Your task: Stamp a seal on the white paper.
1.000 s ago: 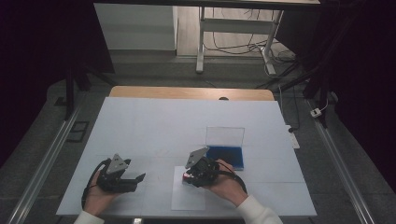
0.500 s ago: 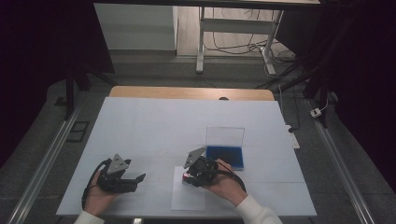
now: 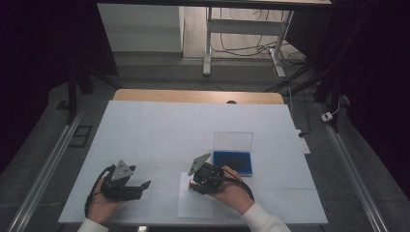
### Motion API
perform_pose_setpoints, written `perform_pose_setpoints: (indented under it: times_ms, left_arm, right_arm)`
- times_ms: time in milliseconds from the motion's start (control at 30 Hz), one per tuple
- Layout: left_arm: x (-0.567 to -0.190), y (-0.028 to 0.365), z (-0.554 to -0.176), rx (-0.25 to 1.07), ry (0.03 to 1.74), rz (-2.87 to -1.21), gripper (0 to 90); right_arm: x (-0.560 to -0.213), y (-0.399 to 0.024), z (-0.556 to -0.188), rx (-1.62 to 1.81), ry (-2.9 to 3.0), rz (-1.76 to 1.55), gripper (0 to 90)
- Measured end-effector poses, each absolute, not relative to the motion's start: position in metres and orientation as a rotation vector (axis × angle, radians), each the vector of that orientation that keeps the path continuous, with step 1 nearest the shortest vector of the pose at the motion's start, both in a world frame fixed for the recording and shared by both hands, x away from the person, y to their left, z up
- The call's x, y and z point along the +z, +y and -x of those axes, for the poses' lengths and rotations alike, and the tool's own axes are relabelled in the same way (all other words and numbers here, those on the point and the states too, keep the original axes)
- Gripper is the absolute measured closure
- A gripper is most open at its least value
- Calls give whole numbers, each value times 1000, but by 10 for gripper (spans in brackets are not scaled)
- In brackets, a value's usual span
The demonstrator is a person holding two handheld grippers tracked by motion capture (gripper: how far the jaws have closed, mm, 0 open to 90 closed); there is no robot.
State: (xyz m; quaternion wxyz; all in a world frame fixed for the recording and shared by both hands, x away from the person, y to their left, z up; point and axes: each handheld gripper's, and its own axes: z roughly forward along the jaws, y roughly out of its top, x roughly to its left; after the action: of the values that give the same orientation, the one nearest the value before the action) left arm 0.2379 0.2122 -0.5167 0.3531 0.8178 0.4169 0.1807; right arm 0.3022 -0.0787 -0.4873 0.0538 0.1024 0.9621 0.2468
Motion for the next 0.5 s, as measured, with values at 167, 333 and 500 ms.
perform_pose_setpoints:
  times_ms: [167,333,500]
  left_arm:
    - [-517,212,-238,470,1083,-2114,226]
    - [-517,212,-238,470,1084,-2114,226]
    - [-517,212,-238,467,1081,-2114,226]
  right_arm:
    - [-486,-77,-303,717,2930,-289,708]
    - [-486,-77,-304,716,2934,-288,708]
    - [-487,-78,-304,730,2929,-295,708]
